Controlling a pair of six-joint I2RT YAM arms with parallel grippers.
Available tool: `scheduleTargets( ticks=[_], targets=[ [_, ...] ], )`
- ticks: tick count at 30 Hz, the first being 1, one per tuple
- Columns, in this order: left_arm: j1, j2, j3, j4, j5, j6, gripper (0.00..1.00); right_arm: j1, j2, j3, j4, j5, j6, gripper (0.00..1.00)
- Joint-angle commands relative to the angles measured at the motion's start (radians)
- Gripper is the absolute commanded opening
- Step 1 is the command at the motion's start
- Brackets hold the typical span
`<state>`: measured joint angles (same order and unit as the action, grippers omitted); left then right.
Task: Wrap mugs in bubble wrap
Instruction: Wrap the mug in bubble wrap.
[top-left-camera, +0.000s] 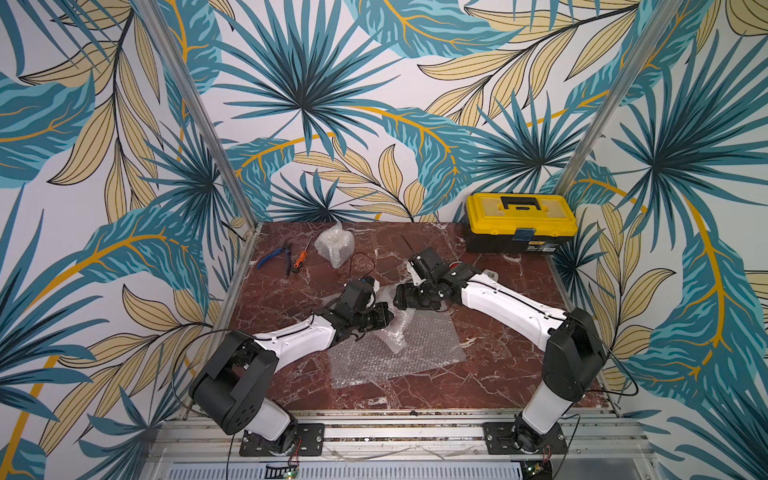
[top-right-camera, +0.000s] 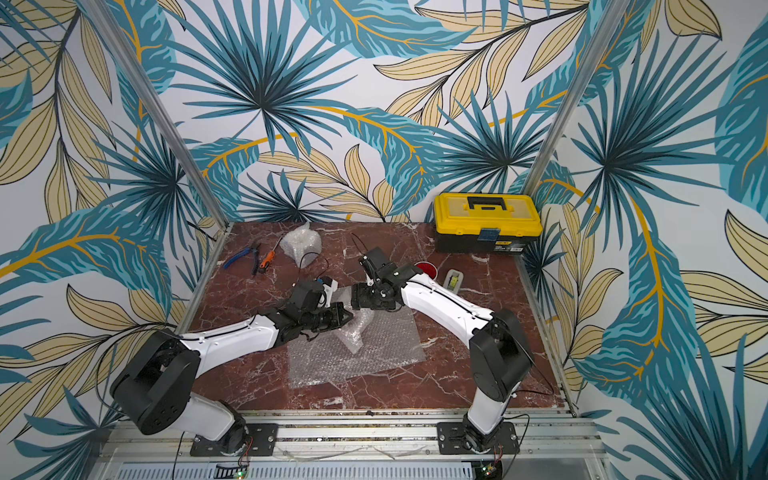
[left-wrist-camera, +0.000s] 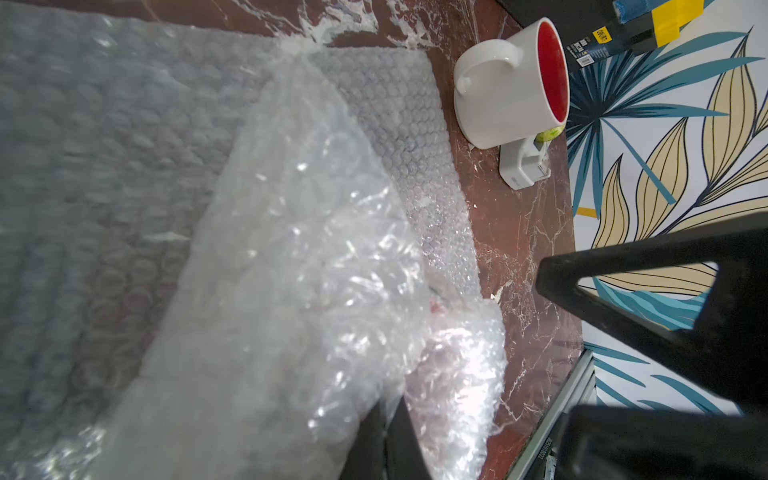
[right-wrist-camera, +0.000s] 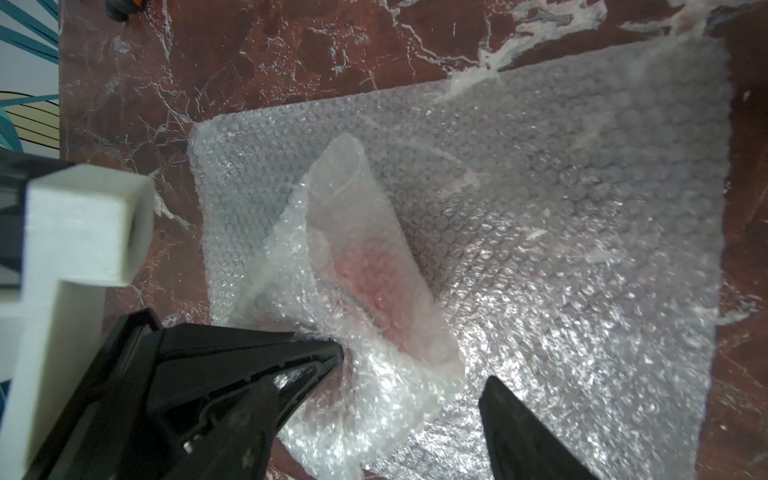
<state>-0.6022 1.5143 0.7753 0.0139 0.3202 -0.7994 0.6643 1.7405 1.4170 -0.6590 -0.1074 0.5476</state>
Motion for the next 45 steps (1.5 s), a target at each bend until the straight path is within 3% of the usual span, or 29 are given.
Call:
scheduleTargets(
  ticks=[1,7,16,24,30,34,36,40,45],
  targets=[
    [-0.014,0.032,0.001,-0.051,-0.007,0.021,0.00,-0.001,0.054,0.025,-0.016,-0.022,-0.012,0.78],
    [-0.018,0.035,0.001,-0.050,-0.006,0.026,0.00,-0.002,0.122,0.044,-0.007,-0.049,-0.013,0.78],
    [-0.021,-0.004,0.002,-0.051,0.004,0.047,0.08,-0.003,0.229,0.052,-0.046,-0.001,-0.014,0.78],
    [-0.021,-0.103,-0.007,-0.052,0.004,0.070,0.24,-0.005,0.259,0.048,-0.053,0.000,-0.009,0.78],
    [-0.021,-0.200,-0.022,-0.053,-0.001,0.080,0.26,-0.005,0.260,0.042,-0.053,-0.009,-0.008,0.78],
    [-0.016,-0.298,-0.044,-0.093,-0.090,0.082,0.28,-0.004,0.258,0.033,-0.049,-0.020,-0.011,0.78],
    [-0.013,-0.334,-0.040,-0.154,-0.173,0.078,0.34,-0.005,0.256,0.031,-0.048,-0.021,-0.012,0.78],
    [-0.003,-0.346,-0.033,-0.246,-0.355,0.056,0.61,-0.004,0.251,0.029,-0.047,-0.027,-0.012,0.78],
    [0.025,-0.279,0.002,-0.274,-0.367,0.058,0.77,-0.005,0.247,0.024,-0.044,-0.026,-0.012,0.78]
  ],
)
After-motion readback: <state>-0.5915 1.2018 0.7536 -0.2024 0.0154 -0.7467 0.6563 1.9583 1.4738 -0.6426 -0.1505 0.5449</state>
